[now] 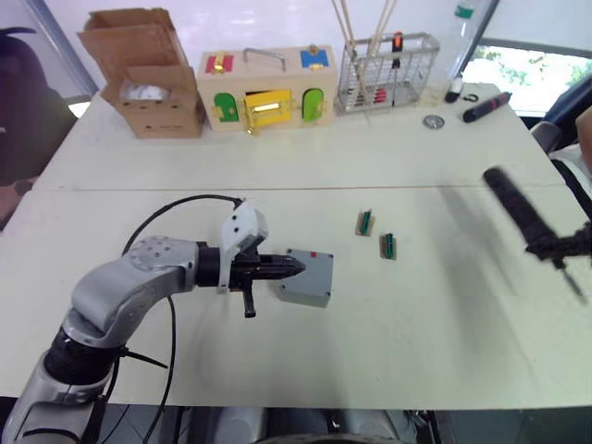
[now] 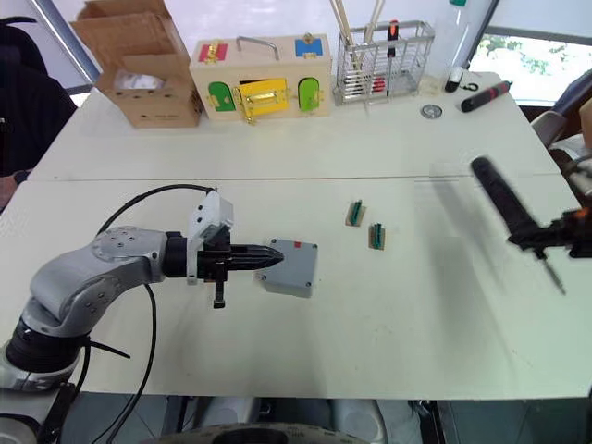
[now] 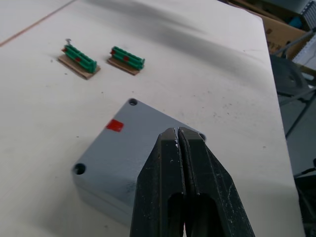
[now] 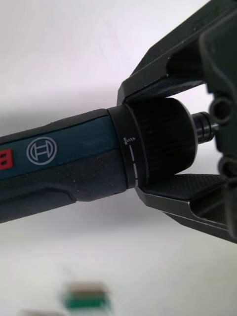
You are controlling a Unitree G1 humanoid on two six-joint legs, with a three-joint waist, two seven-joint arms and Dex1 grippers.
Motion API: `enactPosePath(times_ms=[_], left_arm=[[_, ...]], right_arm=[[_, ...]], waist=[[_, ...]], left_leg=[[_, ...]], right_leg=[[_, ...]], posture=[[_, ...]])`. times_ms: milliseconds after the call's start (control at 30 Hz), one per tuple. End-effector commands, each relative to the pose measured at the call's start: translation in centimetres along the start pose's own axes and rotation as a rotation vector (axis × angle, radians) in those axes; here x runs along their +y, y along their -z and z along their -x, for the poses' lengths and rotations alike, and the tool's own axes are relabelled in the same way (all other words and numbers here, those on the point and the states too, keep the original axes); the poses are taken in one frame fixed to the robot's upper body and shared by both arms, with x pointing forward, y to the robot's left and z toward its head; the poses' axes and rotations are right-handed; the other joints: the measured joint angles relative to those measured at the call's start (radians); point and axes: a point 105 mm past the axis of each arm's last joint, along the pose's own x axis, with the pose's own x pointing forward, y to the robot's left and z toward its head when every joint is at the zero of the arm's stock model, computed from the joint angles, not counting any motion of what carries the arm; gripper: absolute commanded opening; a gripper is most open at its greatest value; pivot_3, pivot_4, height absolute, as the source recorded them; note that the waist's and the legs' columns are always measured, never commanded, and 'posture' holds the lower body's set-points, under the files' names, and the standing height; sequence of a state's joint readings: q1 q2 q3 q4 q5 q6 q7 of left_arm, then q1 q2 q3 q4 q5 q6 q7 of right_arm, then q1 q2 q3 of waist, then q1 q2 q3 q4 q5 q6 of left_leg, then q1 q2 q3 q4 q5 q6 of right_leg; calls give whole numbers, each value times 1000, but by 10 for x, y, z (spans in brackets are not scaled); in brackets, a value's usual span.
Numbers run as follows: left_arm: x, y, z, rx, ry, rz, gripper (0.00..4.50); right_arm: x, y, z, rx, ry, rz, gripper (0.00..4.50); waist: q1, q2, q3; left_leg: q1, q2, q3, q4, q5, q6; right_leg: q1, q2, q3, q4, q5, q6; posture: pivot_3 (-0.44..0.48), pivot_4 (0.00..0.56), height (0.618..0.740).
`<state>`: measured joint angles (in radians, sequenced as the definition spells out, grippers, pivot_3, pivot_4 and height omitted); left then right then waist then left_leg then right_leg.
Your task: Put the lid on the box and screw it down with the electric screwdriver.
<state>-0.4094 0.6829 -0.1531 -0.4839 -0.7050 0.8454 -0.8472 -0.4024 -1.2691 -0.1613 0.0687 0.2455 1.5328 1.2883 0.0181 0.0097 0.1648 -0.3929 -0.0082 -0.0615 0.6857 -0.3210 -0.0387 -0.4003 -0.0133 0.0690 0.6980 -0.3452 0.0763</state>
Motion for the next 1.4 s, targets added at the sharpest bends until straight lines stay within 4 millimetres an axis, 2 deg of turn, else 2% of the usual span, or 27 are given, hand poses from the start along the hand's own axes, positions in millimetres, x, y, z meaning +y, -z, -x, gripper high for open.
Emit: enactPosePath(times_ms=[33,233,500,533,700,900,1067,1200,1400], left_arm=[[0,-8,-1,-20,12,-48,0],[-4,-7,1,-1,65,-65,0],[2,-6,0,23,91,-105,0],[2,-6,0,21,91,-104,0],[2,-6,-2,10,84,-99,0],[2,-7,-2,0,63,-85,0],[1,-7,-4,-10,51,-80,0],[2,-7,-6,-18,34,-77,0],[-2,-5,-6,-31,12,-56,0]], right_arm=[[20,6,0,-108,-31,31,1730],[25,30,-18,-150,21,32,1730],[20,33,-33,-117,99,5,1730],[20,34,-35,-103,103,6,2795],[21,38,-44,-48,126,23,4452],[22,30,-37,20,121,82,4452],[23,33,-37,137,50,142,4452],[17,37,-45,193,38,133,4452],[19,34,-59,221,32,153,4452]], waist=[[3,-1,0],[-7,-1,0],[-15,-1,0],[-15,-1,0],[-14,-4,-1],[-11,-7,-1],[-12,-7,-1],[-13,-8,-1],[-22,-20,-5]], left_leg=[[0,-1,0,0,0,0],[1,-2,1,2,0,0],[2,0,1,1,0,0],[2,0,1,1,0,0],[2,0,1,1,0,0],[2,0,1,1,0,0],[2,0,1,1,0,0],[2,0,1,1,0,0],[3,1,0,1,0,0]], right_leg=[[1,-1,0,0,0,0],[1,-1,1,1,0,0],[2,1,1,1,0,0],[2,1,1,1,0,0],[2,1,1,1,0,0],[3,0,1,0,0,0],[2,0,1,0,0,0],[2,0,1,0,0,0],[3,1,1,0,0,0]], posture=[[0,150,740],[0,150,740],[0,150,740],[0,150,740],[0,150,740],[0,150,740],[0,150,740],[0,150,740],[0,150,740]])
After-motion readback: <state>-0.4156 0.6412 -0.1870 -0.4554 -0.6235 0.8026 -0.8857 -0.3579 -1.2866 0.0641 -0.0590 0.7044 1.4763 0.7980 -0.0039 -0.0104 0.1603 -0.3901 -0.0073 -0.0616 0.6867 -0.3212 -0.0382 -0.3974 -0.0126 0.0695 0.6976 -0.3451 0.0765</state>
